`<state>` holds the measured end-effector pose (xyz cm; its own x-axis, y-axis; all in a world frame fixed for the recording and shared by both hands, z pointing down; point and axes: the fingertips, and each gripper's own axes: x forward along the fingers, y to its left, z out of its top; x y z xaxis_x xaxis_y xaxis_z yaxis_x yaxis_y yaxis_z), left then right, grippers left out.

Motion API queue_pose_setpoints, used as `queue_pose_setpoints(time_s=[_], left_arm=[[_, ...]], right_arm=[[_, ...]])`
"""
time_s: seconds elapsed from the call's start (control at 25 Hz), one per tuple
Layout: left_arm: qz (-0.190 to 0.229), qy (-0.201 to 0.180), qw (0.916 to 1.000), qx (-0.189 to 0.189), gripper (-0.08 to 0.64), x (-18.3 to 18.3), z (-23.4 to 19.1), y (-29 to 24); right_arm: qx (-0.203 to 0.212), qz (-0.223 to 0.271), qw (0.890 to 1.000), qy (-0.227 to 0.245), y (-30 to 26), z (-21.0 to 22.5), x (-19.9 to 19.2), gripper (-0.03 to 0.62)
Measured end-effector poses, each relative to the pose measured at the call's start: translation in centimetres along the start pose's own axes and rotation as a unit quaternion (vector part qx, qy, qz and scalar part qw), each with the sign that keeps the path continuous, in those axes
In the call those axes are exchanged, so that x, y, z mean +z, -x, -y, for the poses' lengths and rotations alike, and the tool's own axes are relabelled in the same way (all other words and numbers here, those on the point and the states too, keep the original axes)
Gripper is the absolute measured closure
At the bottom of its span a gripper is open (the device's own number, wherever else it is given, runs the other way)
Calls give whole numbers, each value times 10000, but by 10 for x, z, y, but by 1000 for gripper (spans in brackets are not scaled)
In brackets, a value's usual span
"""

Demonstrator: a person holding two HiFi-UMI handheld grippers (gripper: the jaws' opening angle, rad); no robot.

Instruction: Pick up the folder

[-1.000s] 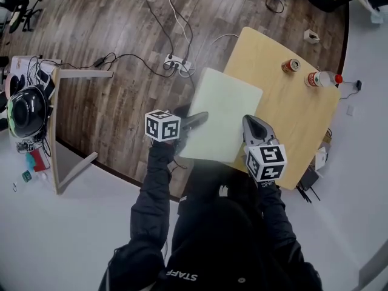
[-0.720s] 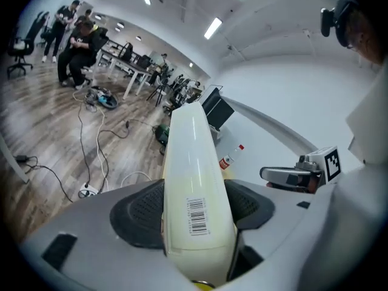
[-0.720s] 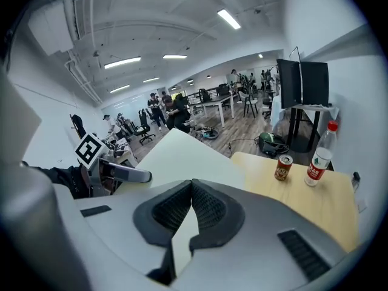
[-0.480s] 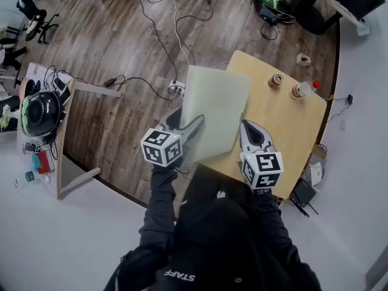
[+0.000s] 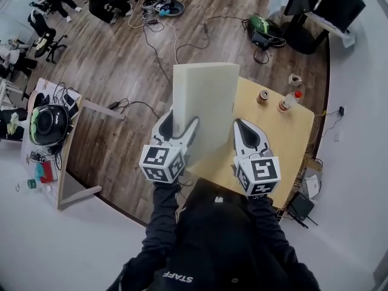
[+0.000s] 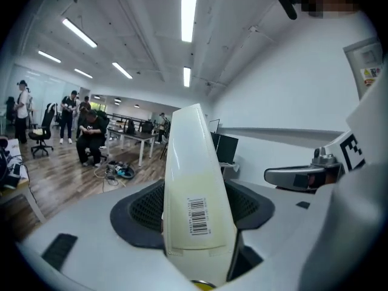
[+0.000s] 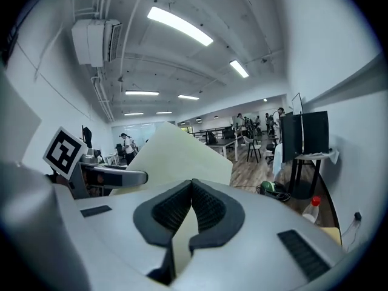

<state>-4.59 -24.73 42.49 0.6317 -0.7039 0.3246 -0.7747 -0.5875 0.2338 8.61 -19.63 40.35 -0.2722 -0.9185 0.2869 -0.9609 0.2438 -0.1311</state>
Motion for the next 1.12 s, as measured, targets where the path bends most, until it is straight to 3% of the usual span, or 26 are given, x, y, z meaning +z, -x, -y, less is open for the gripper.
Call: queue_pose_setpoints(time_s=[0.16,0.4,0.76,1.12], left_arm=[[319,-340,9986,263,235,28,13,14],[726,-534,9946,519,235,57,25,32],[1013,-746,9895,709,236,78,36,49],[1002,-817,9888,747,236,78,40,51]], right_arm=[[-53,316,9994,144,17,-2,27,569],[-72,742,9963,419,30,-9,57,569],[-255,949,9937,540,42,-12,75,569],[-291,1002,9929,570,46,-9,76,569]])
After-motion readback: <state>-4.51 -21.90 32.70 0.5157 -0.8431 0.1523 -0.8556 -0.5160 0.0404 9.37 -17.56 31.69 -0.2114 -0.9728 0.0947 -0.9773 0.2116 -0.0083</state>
